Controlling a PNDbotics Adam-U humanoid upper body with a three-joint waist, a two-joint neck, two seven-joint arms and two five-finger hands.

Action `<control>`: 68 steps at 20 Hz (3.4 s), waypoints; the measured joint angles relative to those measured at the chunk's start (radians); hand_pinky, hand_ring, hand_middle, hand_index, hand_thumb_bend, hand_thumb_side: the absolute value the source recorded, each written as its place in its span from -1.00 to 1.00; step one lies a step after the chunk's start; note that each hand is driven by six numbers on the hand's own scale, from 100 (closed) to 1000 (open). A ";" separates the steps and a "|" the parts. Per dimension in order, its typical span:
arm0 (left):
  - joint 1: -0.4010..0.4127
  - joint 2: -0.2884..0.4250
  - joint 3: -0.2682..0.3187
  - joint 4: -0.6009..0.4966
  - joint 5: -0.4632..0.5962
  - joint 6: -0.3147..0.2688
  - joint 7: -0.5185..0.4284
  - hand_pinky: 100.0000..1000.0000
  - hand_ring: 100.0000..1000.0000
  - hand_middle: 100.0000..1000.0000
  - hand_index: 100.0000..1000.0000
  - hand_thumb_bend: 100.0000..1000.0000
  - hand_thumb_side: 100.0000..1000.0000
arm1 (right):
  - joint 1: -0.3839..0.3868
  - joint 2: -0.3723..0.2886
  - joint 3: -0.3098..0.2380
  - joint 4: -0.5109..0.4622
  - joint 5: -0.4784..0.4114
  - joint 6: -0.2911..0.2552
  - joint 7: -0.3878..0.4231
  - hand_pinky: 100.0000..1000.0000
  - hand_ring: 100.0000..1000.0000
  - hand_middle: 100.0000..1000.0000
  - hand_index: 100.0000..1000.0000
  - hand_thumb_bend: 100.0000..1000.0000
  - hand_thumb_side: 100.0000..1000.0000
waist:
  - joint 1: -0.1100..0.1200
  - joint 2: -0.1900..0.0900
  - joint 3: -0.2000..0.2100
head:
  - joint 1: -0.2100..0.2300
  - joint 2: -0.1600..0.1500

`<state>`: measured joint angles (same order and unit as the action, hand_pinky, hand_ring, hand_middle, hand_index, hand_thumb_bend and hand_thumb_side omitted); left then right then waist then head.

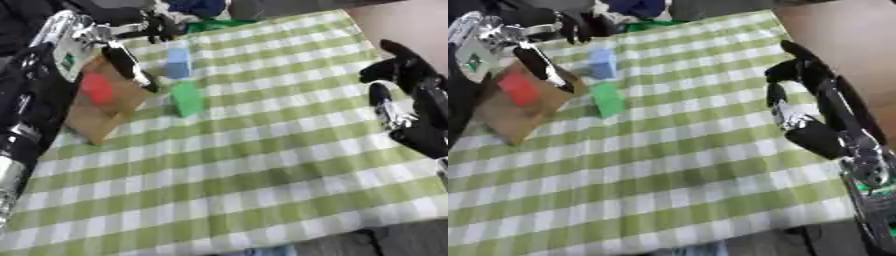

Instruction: Pick up objects on the table and place them in the box.

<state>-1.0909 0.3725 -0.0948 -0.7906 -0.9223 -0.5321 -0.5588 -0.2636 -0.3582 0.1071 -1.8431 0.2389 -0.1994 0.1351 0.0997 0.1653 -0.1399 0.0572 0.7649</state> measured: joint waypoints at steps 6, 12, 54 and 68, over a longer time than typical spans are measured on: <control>-0.013 -0.029 -0.006 0.026 0.032 0.031 -0.046 0.46 0.27 0.31 0.68 0.52 -0.45 | 0.000 0.000 0.004 0.000 0.000 -0.001 0.003 0.66 0.38 0.31 1.00 -1.00 0.09 | 0.001 0.000 -0.003 | 0.002 0.000; -0.017 -0.049 -0.005 0.053 0.036 0.063 -0.079 0.44 0.26 0.30 0.68 0.49 -0.40 | -0.001 0.001 0.004 0.001 0.000 -0.002 0.005 0.66 0.38 0.30 1.00 -1.00 0.09 | 0.001 0.000 -0.010 | 0.003 0.000; 0.020 -0.044 -0.017 0.057 0.068 0.059 -0.074 0.26 -0.16 -0.19 0.38 -0.51 -0.94 | -0.001 0.002 0.004 0.006 0.000 -0.003 0.006 0.66 0.38 0.30 1.00 -1.00 0.10 | -0.003 0.000 -0.006 | 0.002 0.000; 0.039 0.090 0.100 0.014 -0.047 0.143 0.001 0.25 -0.14 -0.18 0.39 -0.50 -0.90 | 0.000 0.002 0.003 0.012 0.000 -0.003 0.005 0.66 0.38 0.30 1.00 -1.00 0.10 | -0.001 -0.006 0.006 | -0.008 0.000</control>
<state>-1.0519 0.4622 0.0053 -0.7764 -0.9697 -0.3895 -0.5577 -0.2633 -0.3563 0.1105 -1.8314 0.2387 -0.2023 0.1403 0.0992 0.1590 -0.1337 0.0494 0.7649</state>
